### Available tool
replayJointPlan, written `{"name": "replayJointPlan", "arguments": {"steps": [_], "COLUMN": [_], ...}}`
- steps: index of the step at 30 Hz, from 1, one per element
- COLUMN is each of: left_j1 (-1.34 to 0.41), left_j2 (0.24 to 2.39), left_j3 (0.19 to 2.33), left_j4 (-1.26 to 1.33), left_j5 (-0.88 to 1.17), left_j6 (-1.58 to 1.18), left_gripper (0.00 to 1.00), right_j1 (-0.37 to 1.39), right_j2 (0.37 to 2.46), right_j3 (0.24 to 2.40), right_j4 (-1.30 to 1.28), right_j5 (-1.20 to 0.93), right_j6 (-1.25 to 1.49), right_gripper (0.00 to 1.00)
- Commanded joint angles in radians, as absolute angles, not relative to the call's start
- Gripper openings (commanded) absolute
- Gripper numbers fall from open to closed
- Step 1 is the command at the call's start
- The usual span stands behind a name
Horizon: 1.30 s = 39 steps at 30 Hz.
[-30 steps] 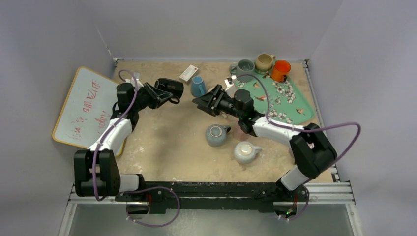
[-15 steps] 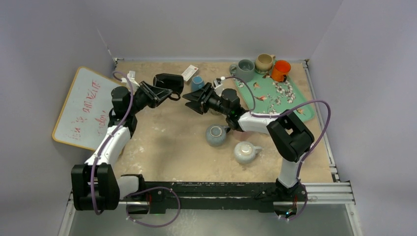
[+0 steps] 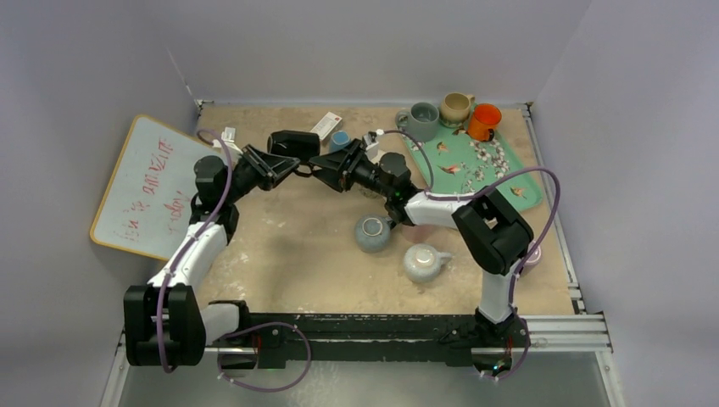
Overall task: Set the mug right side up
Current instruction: Turn over the cup on the tray.
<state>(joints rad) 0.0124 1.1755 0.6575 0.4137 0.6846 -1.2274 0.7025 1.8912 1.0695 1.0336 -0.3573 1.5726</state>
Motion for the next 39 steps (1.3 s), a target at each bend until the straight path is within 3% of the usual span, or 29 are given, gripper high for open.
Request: {"name": "replayJointPlan", "arguments": {"steps": [1,15,22,31,33,38,39], "left_j1": [0.006,-0.037,-0.049,-0.051,-0.051,-0.051,-0.051], "left_j2": [1.115,1.09,1.092,1.097,1.1,1.097,1.091], "left_j3": [0.669,0.629,0.597,0.584,0.581,0.573,0.578], "left_j4": [0.621,0.704,0.745,0.748,0.752,0.735,0.707], "left_j5": [0.702,0.689,0.692,0.702,0.705,0.723,0.729], "left_j6": [-1.259,-1.306,-1.334,-1.327,-1.328,-1.317,-1.307], "left_gripper": [0.0,0.0,0.0,0.0,0.0,0.0,0.0], "right_j1": [0.713,0.719,0.721,0.721,0.721,0.722,0.721], "right_j2": [1.897,1.922,1.946,1.95,1.955,1.974,1.972], "right_j3": [1.108,1.132,1.145,1.162,1.166,1.175,1.18], "right_j4": [1.101,1.198,1.27,1.292,1.298,1.359,1.362], "right_j5": [-0.368,-0.372,-0.371,-0.382,-0.385,-0.386,-0.396], "right_j6": [1.612,1.682,1.721,1.738,1.741,1.753,1.747], "right_gripper": [0.58,0.54,0.37,0.4,0.35,0.01,0.0]}}
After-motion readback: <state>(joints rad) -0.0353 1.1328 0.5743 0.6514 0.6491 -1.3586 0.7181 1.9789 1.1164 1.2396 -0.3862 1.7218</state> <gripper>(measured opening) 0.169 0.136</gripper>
